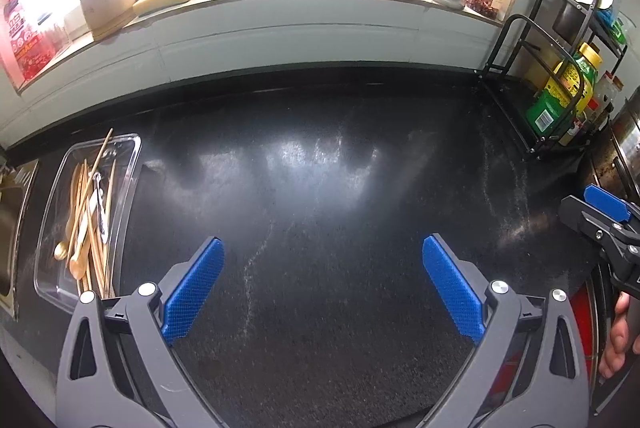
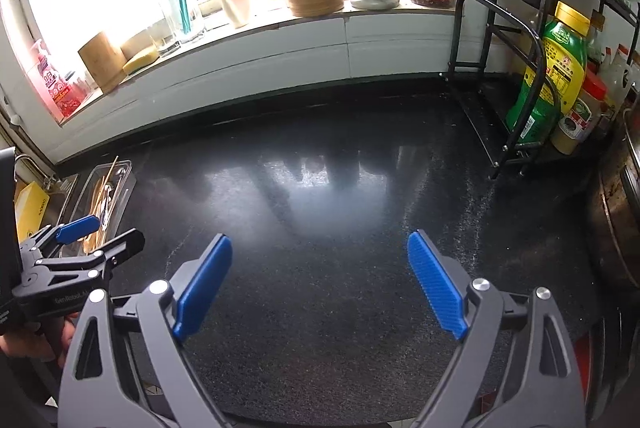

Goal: Organize utensils

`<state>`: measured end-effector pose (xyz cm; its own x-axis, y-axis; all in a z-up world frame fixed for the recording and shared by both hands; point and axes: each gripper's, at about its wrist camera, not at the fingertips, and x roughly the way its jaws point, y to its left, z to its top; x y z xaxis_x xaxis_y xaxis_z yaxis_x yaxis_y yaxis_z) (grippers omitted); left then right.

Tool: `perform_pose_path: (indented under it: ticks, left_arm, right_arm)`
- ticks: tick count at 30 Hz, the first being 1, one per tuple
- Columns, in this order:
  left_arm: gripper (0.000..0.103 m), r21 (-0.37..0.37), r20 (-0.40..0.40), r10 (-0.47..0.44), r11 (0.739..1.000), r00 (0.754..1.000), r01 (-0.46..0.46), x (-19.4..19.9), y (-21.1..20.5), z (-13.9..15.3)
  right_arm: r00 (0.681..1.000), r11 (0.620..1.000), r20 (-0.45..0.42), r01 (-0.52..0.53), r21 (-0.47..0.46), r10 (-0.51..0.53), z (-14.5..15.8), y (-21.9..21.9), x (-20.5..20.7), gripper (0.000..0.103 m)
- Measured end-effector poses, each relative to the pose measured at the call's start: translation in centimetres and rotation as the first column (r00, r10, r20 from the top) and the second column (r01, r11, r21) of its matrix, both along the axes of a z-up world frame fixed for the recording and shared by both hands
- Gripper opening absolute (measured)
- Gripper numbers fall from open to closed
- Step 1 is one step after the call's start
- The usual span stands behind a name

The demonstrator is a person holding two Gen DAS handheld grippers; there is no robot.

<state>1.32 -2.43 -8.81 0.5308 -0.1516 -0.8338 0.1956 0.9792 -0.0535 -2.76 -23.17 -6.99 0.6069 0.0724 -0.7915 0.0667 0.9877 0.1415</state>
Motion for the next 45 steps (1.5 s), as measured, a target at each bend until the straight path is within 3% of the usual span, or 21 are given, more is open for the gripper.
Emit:
perform_pose_path:
  ticks: [2, 9, 45]
  left_arm:
    - [0.097, 0.003, -0.001, 0.014, 1.000, 1.000, -0.014, -0.1, 0.3, 0.0]
    - [0.097, -0.002, 0.001, 0.051, 0.999, 0.999, -0.051, -0.5, 1.0, 0.3]
    - [0.097, 0.016, -0.002, 0.068, 0.998, 0.998, -0.068, -1.1, 1.7, 0.3]
  right_arm:
    - [1.000, 1.000, 0.007, 0.005, -0.005, -0.005, 0.1, 0.1, 0.0, 0.093]
    - [1.000, 1.000, 0.018, -0.017, 0.006, 0.017, 0.2, 0.8, -0.1, 0.096]
    - [0.998, 0.999, 0.034, -0.047, 0.000, 0.047, 0.4, 1.9, -0.3, 0.096]
